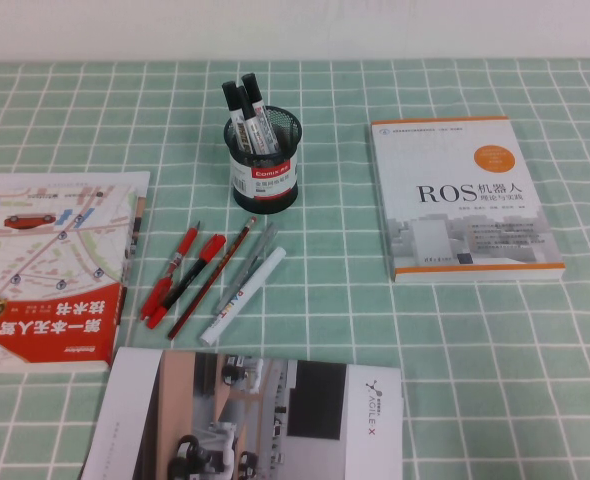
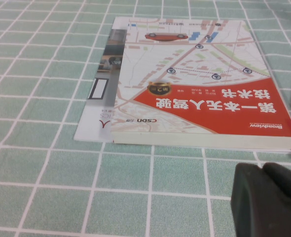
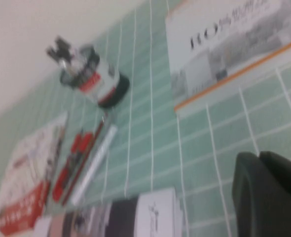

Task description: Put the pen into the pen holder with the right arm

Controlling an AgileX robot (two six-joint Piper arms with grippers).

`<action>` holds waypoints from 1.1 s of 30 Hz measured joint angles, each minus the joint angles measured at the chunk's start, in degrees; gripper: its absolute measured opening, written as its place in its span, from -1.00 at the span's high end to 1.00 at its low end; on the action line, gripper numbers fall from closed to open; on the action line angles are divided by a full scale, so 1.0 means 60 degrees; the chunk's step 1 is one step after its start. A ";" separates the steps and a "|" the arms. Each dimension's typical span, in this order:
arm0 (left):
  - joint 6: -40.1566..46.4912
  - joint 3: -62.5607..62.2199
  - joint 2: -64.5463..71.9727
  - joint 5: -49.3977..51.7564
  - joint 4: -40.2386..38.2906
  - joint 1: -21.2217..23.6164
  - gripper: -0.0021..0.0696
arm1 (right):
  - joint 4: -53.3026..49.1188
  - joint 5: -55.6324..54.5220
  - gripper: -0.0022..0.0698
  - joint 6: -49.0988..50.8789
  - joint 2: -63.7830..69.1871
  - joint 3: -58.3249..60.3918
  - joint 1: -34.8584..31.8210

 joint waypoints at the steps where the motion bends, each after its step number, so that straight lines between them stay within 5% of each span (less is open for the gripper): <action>1: 0.0000 0.0000 0.0000 0.0000 0.0000 0.0000 0.95 | -0.0125 0.0251 1.00 0.0000 0.0400 -0.0307 0.0000; 16: 0.0000 0.0000 0.0000 0.0000 0.0000 0.0000 0.95 | -0.2346 0.3700 1.00 -0.0098 0.6214 -0.4837 0.0168; 33: 0.0000 0.0000 0.0000 0.0000 0.0000 0.0000 0.95 | -0.5267 0.3855 1.00 0.2606 1.2753 -1.0265 0.4226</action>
